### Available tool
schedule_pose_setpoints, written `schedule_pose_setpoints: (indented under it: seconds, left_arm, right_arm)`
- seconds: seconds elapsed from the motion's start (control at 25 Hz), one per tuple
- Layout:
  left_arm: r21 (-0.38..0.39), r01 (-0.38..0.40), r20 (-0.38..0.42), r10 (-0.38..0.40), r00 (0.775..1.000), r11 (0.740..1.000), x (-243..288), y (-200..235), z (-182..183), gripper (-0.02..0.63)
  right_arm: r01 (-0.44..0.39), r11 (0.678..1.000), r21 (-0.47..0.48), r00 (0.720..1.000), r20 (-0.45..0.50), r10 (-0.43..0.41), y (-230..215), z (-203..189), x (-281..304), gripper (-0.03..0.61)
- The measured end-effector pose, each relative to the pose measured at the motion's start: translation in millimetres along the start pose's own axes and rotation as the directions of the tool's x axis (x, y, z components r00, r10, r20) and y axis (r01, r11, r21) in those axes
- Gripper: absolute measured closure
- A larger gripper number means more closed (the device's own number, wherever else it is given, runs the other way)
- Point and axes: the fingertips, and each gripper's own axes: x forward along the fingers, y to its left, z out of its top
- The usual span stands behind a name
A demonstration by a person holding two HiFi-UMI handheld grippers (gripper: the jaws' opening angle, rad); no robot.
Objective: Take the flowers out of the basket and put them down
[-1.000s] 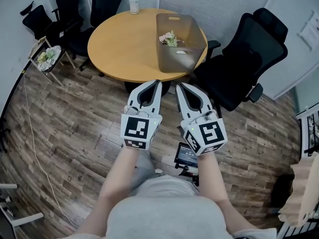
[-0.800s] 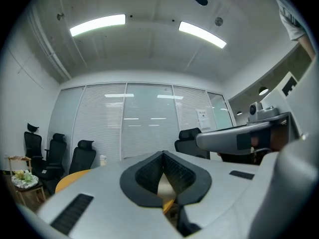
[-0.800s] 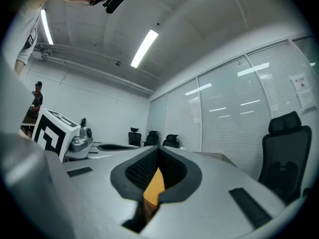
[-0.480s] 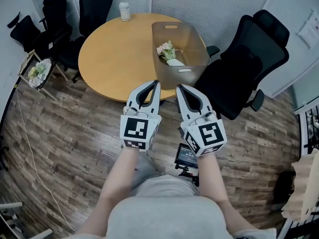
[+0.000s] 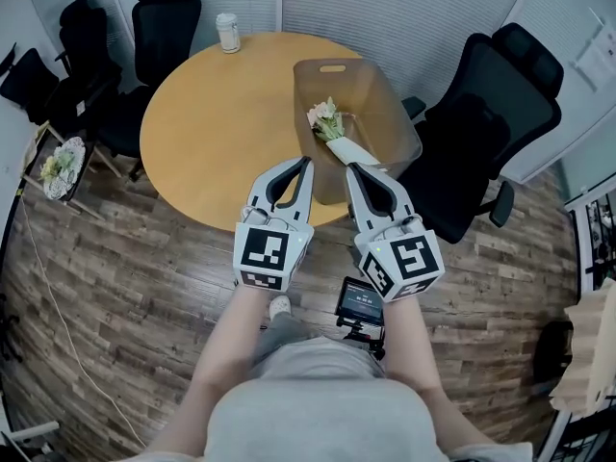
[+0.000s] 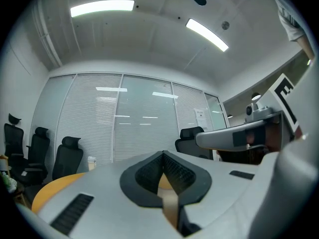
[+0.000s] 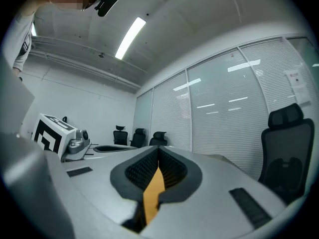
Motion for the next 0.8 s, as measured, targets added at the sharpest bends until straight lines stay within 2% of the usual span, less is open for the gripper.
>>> schedule_pose_setpoints:
  seconds: [0.32,0.52,0.64,0.8]
  left_arm:
    - [-0.005,0.092,0.000,-0.092,0.996,0.996,39.6,43.0,-8.5,0.611]
    - [0.010,0.143,0.009,-0.143,0.990,0.990,60.6,50.6,-10.3,0.611]
    - [0.009,0.170,0.016,-0.170,0.985,0.985,71.9,52.1,-10.1,0.611]
    - [0.007,0.174,0.009,-0.174,0.985,0.985,85.8,59.0,-12.2,0.611]
  right_arm:
    - [0.041,0.999,0.025,0.999,-0.025,-0.041,-15.5,-5.5,55.7,0.552]
    - [0.020,1.000,0.022,0.999,-0.037,-0.019,-21.3,-1.3,72.7,0.552]
    - [0.004,1.000,-0.009,0.999,-0.045,-0.005,-27.6,6.2,80.4,0.553]
    - [0.012,0.997,-0.071,0.995,-0.103,-0.019,-43.8,9.5,93.0,0.552]
